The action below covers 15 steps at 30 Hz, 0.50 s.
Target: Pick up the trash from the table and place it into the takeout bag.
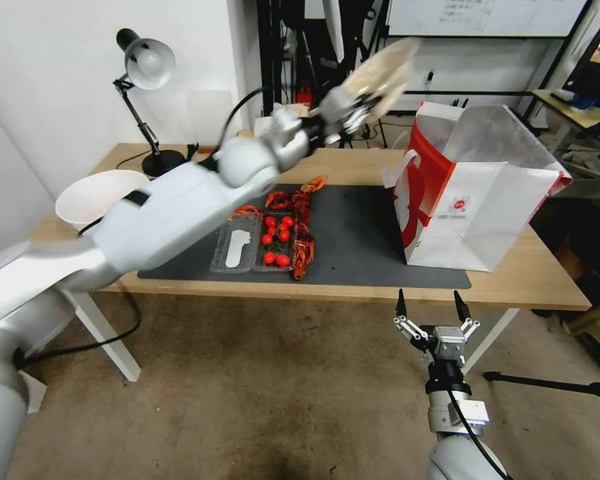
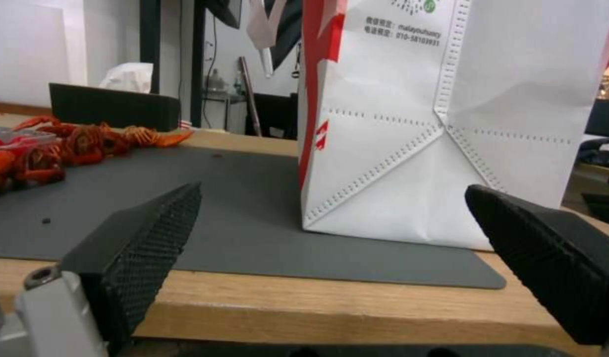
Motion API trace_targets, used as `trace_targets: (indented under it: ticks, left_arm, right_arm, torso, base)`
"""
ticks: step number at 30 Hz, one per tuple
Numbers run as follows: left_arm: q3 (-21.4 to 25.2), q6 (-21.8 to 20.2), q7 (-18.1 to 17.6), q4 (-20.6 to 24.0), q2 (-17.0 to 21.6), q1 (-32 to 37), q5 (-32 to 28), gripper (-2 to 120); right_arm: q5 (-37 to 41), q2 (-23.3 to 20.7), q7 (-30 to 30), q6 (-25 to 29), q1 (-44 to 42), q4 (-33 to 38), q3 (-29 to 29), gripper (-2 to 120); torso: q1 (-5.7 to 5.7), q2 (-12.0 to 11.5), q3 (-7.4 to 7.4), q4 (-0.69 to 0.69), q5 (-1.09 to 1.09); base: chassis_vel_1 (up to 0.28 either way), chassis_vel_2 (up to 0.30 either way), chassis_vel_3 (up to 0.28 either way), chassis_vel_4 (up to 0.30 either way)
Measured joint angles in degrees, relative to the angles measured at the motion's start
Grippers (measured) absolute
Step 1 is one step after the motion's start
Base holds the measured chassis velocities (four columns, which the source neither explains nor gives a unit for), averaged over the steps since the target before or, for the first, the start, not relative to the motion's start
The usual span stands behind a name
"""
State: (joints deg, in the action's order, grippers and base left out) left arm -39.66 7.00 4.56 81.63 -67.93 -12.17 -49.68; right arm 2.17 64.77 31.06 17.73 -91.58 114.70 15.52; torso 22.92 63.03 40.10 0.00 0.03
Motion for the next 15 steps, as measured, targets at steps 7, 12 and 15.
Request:
trace_targets:
  ticks: [7,12,15]
  left_arm:
    - [-2.1,-1.5,-3.1,-1.7,-8.2,-2.7,-8.0,0]
    - [-3.6,-2.2,-4.9,-4.7,-13.7,-2.9,-12.6,0]
    - [-4.0,-2.3,-5.3,-6.9,-15.7,-2.8,-14.3,0]
  right_arm:
    - [-0.1,0.0,0.1,0.2,-0.3,0.1,0.2,100]
    - [-0.1,-0.1,0.1,0.2,-0.3,0.4,0.2,100]
    - [-0.1,-0.1,0.2,0.2,-0.5,0.6,0.2,100]
  torso:
    - [0.0,0.0,0.0,0.0,-0.01]
    - [0.0,0.0,0.0,-0.01,-0.01]
    - [0.0,0.0,0.0,0.01,-0.01]
  base:
    - [0.0,0.0,0.0,0.0]
    - [0.0,0.0,0.0,0.0]
    - [0.0,0.0,0.0,0.0]
